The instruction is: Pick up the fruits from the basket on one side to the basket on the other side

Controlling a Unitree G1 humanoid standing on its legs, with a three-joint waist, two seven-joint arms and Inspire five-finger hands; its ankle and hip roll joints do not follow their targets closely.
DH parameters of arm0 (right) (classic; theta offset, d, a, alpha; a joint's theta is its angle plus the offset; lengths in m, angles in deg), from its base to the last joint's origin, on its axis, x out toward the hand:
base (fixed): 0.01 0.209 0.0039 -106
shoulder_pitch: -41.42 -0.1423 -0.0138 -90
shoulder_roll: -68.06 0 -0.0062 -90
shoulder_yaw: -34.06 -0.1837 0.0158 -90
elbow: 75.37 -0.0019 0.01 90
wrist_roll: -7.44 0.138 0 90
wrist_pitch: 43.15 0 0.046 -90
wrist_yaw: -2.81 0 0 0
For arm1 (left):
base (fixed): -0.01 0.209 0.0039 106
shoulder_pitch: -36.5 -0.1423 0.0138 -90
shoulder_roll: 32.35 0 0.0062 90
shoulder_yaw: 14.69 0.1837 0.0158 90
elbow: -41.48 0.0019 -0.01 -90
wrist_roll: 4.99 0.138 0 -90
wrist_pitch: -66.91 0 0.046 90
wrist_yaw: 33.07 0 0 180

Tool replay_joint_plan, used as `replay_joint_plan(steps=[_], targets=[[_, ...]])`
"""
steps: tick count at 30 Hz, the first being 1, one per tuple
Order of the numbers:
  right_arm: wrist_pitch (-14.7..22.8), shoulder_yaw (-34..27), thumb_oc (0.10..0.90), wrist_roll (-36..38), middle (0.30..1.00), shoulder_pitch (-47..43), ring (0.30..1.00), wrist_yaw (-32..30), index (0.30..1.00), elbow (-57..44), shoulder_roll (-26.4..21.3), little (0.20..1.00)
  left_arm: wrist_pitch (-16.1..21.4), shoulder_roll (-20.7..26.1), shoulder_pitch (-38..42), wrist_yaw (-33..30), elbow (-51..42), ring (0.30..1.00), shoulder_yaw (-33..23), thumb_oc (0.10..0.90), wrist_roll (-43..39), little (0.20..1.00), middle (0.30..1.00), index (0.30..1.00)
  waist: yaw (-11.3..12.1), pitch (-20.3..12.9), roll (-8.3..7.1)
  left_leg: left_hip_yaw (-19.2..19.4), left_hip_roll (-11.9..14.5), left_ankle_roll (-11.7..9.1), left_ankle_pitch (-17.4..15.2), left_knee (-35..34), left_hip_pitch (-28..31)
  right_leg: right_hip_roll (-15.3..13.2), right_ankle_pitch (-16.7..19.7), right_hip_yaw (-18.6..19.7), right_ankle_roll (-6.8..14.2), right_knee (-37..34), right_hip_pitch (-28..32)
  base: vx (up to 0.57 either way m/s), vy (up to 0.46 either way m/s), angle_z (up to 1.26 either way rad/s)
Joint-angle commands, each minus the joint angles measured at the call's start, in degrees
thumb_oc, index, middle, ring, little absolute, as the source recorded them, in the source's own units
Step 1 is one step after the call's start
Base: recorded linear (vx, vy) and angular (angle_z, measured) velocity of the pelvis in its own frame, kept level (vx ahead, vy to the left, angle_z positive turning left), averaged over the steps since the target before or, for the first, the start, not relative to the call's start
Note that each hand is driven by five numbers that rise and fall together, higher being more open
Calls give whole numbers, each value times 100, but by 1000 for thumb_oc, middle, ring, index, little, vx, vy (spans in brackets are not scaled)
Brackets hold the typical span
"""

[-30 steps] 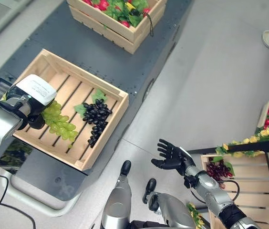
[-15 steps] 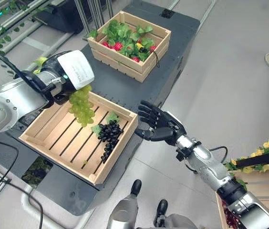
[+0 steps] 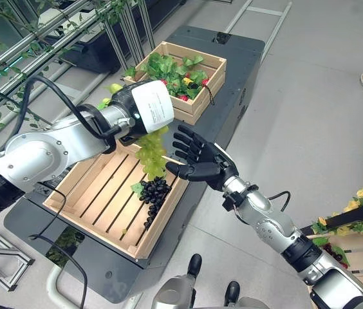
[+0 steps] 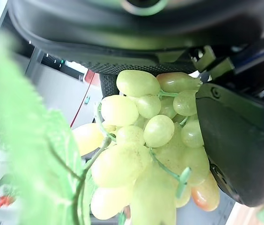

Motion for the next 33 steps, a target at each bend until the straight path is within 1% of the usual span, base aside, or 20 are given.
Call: replay_joint_plan(steps=[1,3,6,10,15,17,18,23,25,27,33], targets=[[454,3,800,204,900,-244,900,-285,900,-778,515,900,-555,-373,465,-181,436,300,-298,400,381,300,300,300,71,-1131,-120,212,-203,-99,-497,-253,359,-157,320,23,95,-111,-181,0,0,0],[423,9,800,236,900,-298,900,-494,900,-812,563,900,-549,-476,398,-235,402,300,-343,400,416,300,300,300,66,-1172,-121,220,-203,-90,-511,-257,375,-156,310,26,94,-103,-182,0,0,0],[431,36,800,420,900,-340,900,-574,900,-840,597,900,-603,-550,362,-325,358,300,-350,400,381,300,300,300,64,-1198,-124,242,-195,-87,-521,-256,391,-159,310,23,92,-110,-174,0,0,0],[359,38,800,359,900,-331,900,-798,900,-890,619,900,-555,-658,293,-312,239,300,-423,400,360,300,300,300,60,-1238,-134,247,-184,-86,-527,-263,401,-162,311,12,94,-115,-172,0,0,0],[94,157,800,434,900,-357,900,-733,900,-942,525,900,-616,-817,349,-379,156,300,-374,400,331,300,300,300,14,-1288,-154,278,-178,-89,-542,-265,410,-155,313,15,97,-124,-189,0,0,0],[46,178,800,469,900,-365,900,-688,900,-944,501,900,-635,-839,377,-384,129,300,-361,400,307,300,300,300,11,-1296,-160,287,-177,-89,-544,-265,410,-154,310,14,96,-124,-191,0,0,0],[-68,210,800,473,900,-361,900,-609,900,-963,450,900,-663,-868,386,-437,115,300,-360,400,322,300,300,300,-2,-1305,-172,298,-173,-94,-544,-266,409,-153,311,13,98,-119,-199,0,0,0],[-208,286,800,371,900,-381,900,-548,900,-911,328,900,-770,-948,440,-390,-2,300,-385,400,326,300,300,300,-14,-1322,-201,310,-169,-94,-554,-265,417,-164,309,5,106,-111,-201,0,0,0],[-265,327,800,299,900,-397,900,-550,900,-882,293,900,-850,-951,496,-375,-35,300,-375,400,178,300,300,300,-17,-1329,-203,316,-169,-92,-560,-263,425,-168,308,8,104,-111,-198,0,0,0],[-395,366,800,444,900,-392,900,-449,900,-850,290,900,-879,-974,546,-377,-90,300,-370,400,171,300,300,300,-19,-1327,-207,325,-173,-90,-563,-263,434,-171,311,9,108,-111,-193,0,0,0],[-382,369,800,435,900,-320,900,-398,900,-701,313,900,-893,-1093,642,-428,-172,300,-370,400,174,300,300,300,-38,-1328,-221,346,-172,-79,-589,-261,474,-186,304,0,111,-92,-181,0,0,0]])
